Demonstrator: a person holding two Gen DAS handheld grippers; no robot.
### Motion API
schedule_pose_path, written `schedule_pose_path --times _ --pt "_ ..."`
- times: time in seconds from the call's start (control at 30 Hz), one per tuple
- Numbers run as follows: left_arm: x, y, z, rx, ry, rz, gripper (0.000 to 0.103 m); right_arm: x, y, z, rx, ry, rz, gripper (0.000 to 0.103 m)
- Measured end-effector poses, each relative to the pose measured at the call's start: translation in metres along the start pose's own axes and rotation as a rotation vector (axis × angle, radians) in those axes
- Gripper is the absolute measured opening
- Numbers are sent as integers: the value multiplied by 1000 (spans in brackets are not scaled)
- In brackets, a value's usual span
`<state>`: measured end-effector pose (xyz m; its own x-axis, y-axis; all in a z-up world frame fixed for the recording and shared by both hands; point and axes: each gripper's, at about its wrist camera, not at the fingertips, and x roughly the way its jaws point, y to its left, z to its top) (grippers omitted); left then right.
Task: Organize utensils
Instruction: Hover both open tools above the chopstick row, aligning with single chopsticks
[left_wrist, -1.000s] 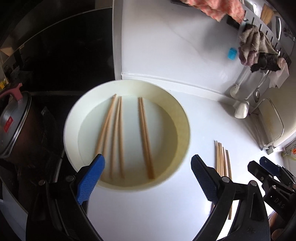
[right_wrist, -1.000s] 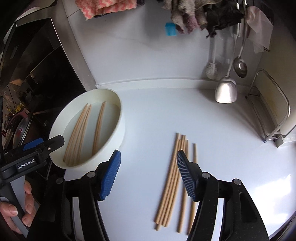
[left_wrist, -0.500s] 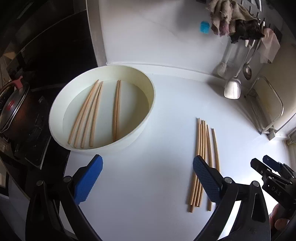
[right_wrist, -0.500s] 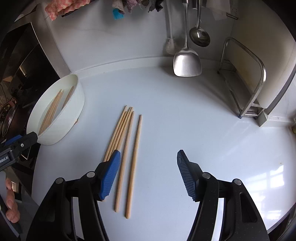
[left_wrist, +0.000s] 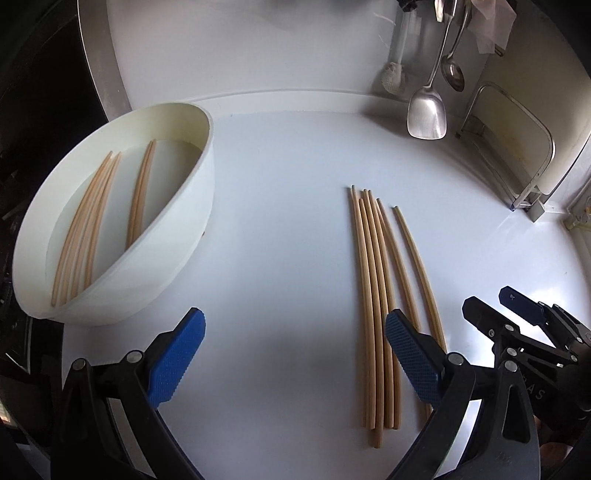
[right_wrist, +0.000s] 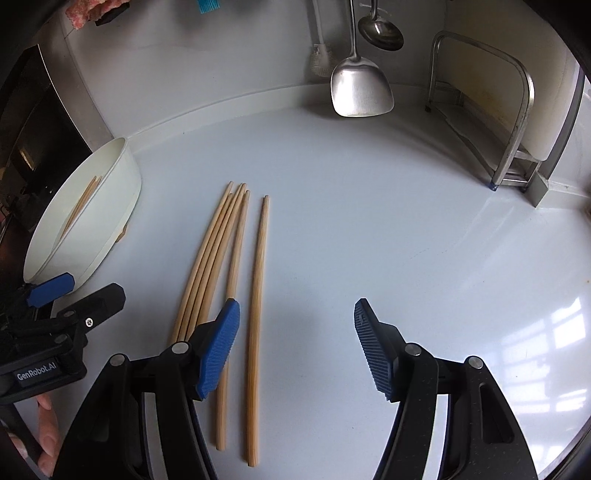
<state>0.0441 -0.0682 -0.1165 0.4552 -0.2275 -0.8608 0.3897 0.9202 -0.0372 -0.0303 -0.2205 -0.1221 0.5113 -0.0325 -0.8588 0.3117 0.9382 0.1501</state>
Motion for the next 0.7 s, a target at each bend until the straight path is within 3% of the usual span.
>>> schedule_pose_path --times 0.7 --pt "26 5 -2 11 38 0 96 26 8 -7 -79 31 -76 62"
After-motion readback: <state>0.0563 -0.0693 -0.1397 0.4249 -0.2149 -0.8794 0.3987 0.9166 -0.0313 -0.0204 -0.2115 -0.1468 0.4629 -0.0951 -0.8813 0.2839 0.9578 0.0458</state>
